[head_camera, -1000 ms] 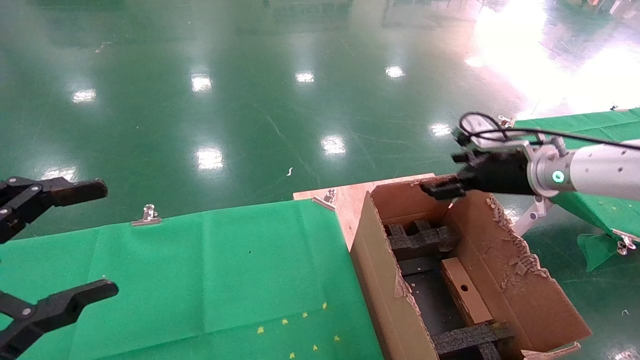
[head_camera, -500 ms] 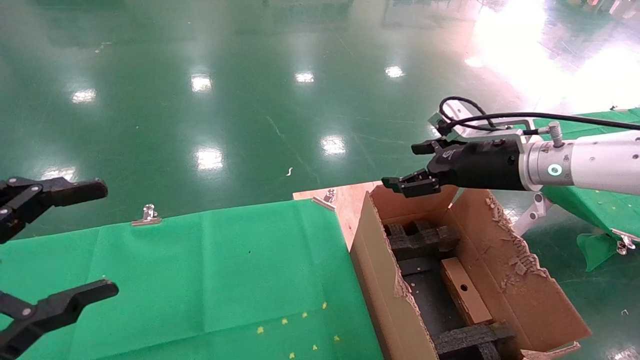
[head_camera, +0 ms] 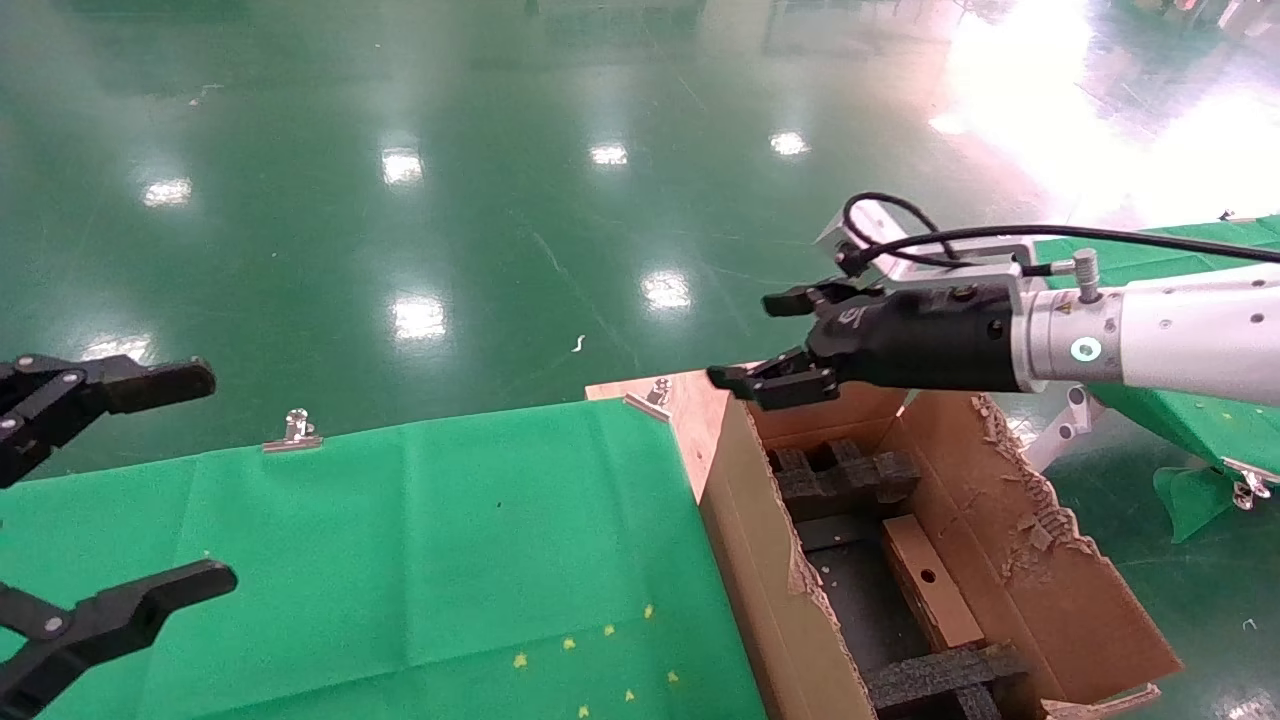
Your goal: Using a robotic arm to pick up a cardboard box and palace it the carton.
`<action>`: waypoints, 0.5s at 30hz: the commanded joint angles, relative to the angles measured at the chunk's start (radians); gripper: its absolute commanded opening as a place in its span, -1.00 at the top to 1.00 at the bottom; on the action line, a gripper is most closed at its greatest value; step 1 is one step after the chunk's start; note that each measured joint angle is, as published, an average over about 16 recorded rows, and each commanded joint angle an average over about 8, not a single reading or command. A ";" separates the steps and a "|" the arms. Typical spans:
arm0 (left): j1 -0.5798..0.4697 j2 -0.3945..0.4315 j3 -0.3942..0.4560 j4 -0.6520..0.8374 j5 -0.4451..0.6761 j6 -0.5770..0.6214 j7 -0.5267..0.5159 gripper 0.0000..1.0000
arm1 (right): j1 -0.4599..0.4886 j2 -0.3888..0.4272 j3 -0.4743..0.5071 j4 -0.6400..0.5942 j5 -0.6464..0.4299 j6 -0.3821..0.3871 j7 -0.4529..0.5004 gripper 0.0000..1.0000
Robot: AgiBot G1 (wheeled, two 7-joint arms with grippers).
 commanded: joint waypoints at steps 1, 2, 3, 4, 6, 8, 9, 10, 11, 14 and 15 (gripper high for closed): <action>0.000 0.000 0.000 0.000 0.000 0.000 0.000 -1.00 | -0.022 -0.005 0.035 0.008 0.011 -0.022 -0.011 -1.00; 0.000 0.000 0.000 0.000 0.000 0.000 0.000 -1.00 | -0.033 -0.007 0.052 0.012 0.016 -0.033 -0.016 -1.00; 0.000 0.000 0.000 0.000 0.000 0.000 0.000 -1.00 | -0.045 -0.010 0.070 0.016 0.021 -0.044 -0.021 -1.00; 0.000 0.000 0.000 0.000 0.000 0.000 0.000 -1.00 | -0.056 -0.012 0.088 0.020 0.027 -0.055 -0.026 -1.00; 0.000 0.000 0.000 0.000 0.000 0.000 0.000 -1.00 | -0.078 -0.017 0.123 0.029 0.037 -0.077 -0.037 -1.00; 0.000 0.000 0.000 0.000 0.000 0.000 0.000 -1.00 | -0.101 -0.022 0.158 0.037 0.048 -0.099 -0.047 -1.00; 0.000 0.000 0.000 0.000 0.000 0.000 0.000 -1.00 | -0.112 -0.024 0.176 0.041 0.053 -0.110 -0.053 -1.00; 0.000 0.000 0.000 0.000 0.000 0.000 0.000 -1.00 | -0.123 -0.027 0.194 0.045 0.059 -0.122 -0.058 -1.00; 0.000 0.000 0.000 0.000 0.000 0.000 0.000 -1.00 | -0.134 -0.029 0.211 0.049 0.064 -0.132 -0.063 -1.00; 0.000 0.000 0.000 0.000 0.000 0.000 0.000 -1.00 | -0.167 -0.036 0.263 0.061 0.080 -0.165 -0.079 -1.00; 0.000 0.000 0.000 0.000 0.000 0.000 0.000 -1.00 | -0.179 -0.038 0.280 0.065 0.085 -0.176 -0.084 -1.00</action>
